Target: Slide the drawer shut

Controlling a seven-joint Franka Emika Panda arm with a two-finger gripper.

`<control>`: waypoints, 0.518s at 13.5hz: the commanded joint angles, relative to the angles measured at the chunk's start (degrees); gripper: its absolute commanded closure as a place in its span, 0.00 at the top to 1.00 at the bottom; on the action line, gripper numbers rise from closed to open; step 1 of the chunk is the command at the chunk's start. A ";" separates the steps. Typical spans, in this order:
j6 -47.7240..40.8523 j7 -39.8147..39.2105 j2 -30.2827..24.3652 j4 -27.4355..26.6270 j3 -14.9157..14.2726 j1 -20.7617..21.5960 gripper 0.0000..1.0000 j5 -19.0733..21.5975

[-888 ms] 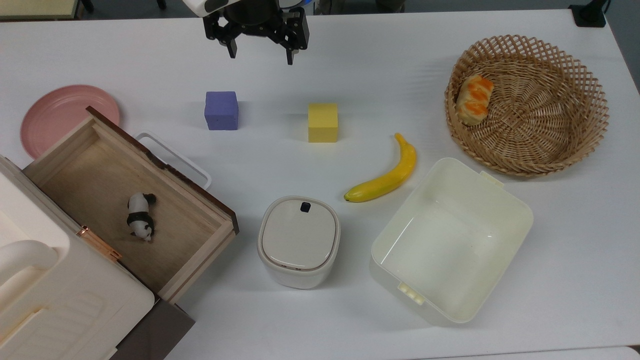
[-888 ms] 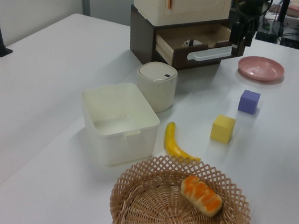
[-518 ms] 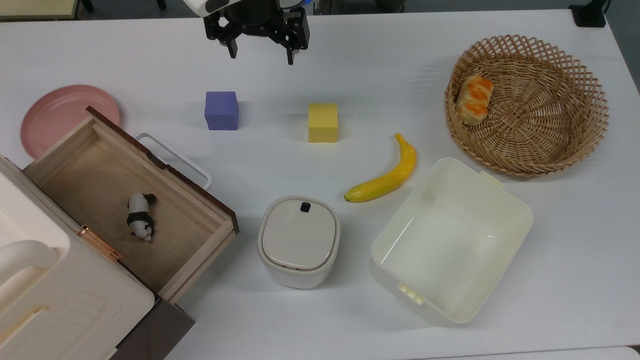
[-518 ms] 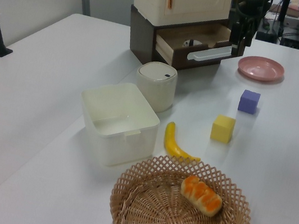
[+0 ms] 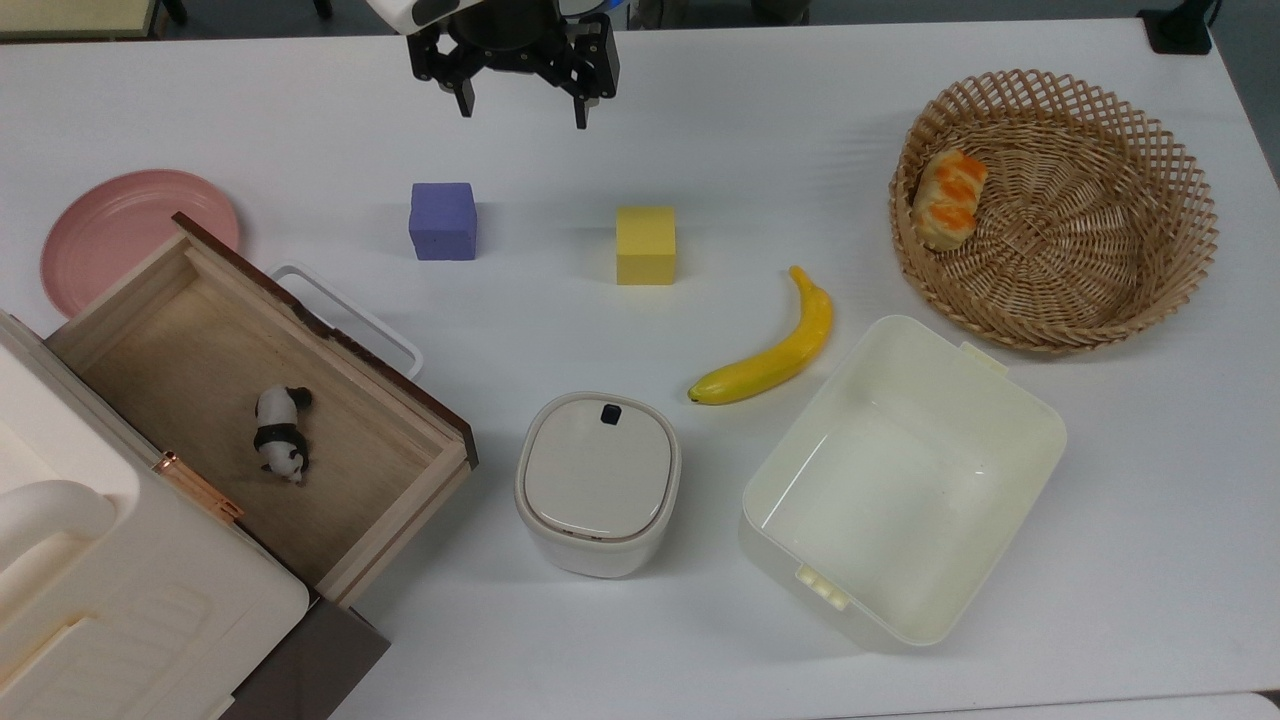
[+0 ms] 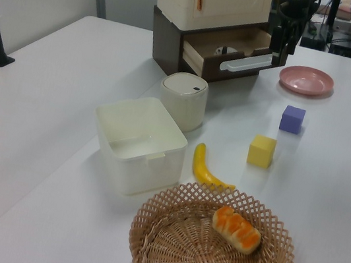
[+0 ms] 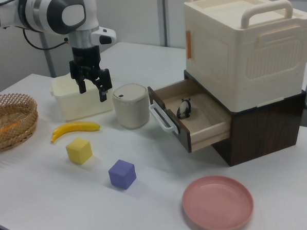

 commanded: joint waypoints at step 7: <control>-0.47 5.08 -1.09 -0.95 -0.29 0.57 0.22 0.45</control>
